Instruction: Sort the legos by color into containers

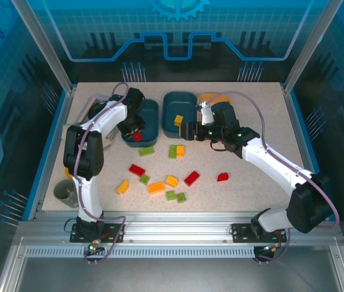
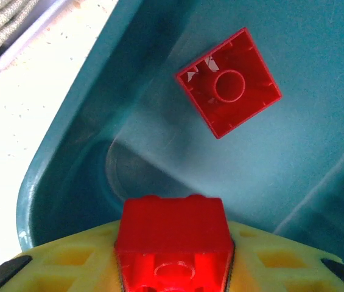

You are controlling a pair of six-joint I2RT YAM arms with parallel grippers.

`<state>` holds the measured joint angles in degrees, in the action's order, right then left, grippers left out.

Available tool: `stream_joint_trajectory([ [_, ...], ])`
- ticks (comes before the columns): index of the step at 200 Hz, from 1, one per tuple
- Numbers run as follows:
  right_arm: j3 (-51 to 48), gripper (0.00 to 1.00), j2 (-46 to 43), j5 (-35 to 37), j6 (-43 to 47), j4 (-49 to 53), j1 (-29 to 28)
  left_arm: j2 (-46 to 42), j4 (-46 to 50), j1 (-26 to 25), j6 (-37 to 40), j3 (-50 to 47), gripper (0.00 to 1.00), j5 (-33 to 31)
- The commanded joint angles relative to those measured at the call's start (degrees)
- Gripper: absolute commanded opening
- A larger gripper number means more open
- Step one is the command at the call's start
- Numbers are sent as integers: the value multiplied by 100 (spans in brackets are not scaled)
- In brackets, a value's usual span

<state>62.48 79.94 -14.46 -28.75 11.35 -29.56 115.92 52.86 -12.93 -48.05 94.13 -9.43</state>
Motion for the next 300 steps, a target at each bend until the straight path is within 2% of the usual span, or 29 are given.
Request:
stream_joint_trajectory([
  [1,-78,65,-164,40,-51,34,64,194,164,-34,-174,141,46,-110],
  [65,71,65,-31,-25,63,209,103,124,192,-67,-161,287,52,-208],
  [109,229,65,-22,489,584,1063,-20,-574,185,-297,-149,582,69,-224],
  [130,300,65,-26,754,955,1620,-258,-1131,148,-472,-6,496,75,-233],
  [166,313,65,26,1346,1325,2655,-965,-2502,-250,-737,486,-686,79,63],
  [198,63,66,49,1634,1010,2859,-1409,-3646,-424,-966,843,-2027,80,499],
  [236,362,65,531,1681,705,3078,-1867,-4882,-503,-1140,927,-3573,78,1026],
  [263,310,65,645,1655,999,3393,-2580,-5475,-353,-1282,1064,-4101,78,1218],
  [279,121,69,708,1716,936,3517,-3073,-5650,-246,-1296,1147,-4234,78,1293],
  [300,-89,75,843,1721,615,3483,-3355,-5815,-82,-1300,1239,-4280,78,1321],
])
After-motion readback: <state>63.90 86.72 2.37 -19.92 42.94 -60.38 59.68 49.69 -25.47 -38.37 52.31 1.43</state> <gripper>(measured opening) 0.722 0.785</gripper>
